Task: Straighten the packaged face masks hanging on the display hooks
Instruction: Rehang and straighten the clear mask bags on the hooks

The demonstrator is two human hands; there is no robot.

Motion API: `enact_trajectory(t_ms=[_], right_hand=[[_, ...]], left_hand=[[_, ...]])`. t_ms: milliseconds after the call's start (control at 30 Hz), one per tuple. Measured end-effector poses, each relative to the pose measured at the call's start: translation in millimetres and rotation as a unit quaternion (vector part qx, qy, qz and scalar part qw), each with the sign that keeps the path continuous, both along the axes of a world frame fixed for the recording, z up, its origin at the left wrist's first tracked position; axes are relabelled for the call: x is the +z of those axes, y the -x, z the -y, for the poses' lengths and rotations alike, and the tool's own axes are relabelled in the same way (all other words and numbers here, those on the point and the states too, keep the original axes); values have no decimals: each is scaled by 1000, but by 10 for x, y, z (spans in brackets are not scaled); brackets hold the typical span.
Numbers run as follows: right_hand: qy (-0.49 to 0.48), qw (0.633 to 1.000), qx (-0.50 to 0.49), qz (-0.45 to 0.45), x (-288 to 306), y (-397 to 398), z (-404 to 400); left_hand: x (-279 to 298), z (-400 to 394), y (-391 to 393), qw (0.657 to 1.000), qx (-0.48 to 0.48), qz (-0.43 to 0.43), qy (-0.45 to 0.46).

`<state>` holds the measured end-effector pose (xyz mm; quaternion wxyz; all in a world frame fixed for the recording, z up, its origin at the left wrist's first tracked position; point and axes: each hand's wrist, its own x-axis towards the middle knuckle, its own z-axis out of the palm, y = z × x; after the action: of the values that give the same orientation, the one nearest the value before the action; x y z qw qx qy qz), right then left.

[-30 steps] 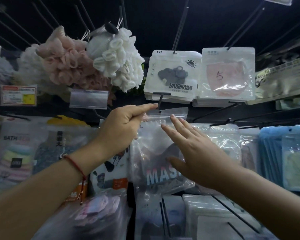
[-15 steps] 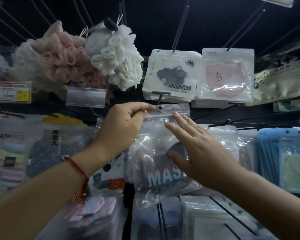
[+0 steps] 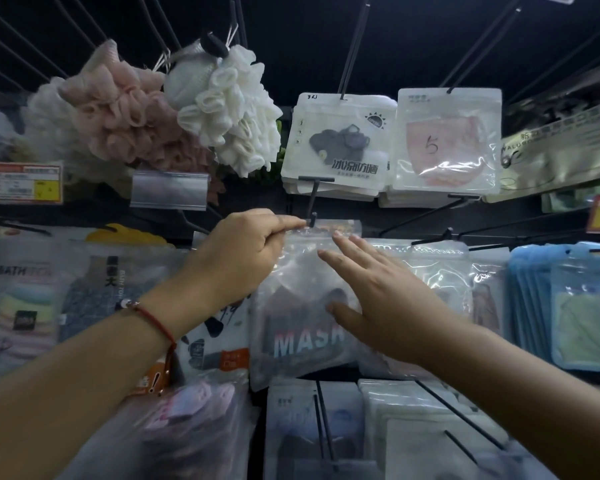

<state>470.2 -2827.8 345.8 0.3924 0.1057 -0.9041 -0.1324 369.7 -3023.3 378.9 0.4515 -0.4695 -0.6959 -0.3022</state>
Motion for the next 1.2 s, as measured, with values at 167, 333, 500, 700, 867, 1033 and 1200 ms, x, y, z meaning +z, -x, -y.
enact_trajectory(t_ms=[167, 333, 500, 700, 867, 1033, 1200], right_hand=[[14, 998, -21, 57, 49, 129, -7], [32, 995, -40, 86, 32, 155, -88], [33, 993, -69, 95, -30, -16, -306], [27, 988, -127, 87, -108, -200, -733], [42, 986, -146, 71, -181, -325, -1093], [246, 969, -33, 5, -284, -385, -1470], [585, 795, 143, 69, -408, -178, -1633]], left_hand=[[39, -100, 84, 988, 144, 1, 59], [-62, -118, 151, 977, 196, 25, 83], [-258, -175, -16, 932, 343, 6, 120], [-545, -508, -464, 915, 369, -38, 156], [-629, -1012, -647, 928, 323, -31, 183], [-635, -1363, -563, 943, 297, 60, 139], [-729, -1498, -370, 939, 168, 293, 60]])
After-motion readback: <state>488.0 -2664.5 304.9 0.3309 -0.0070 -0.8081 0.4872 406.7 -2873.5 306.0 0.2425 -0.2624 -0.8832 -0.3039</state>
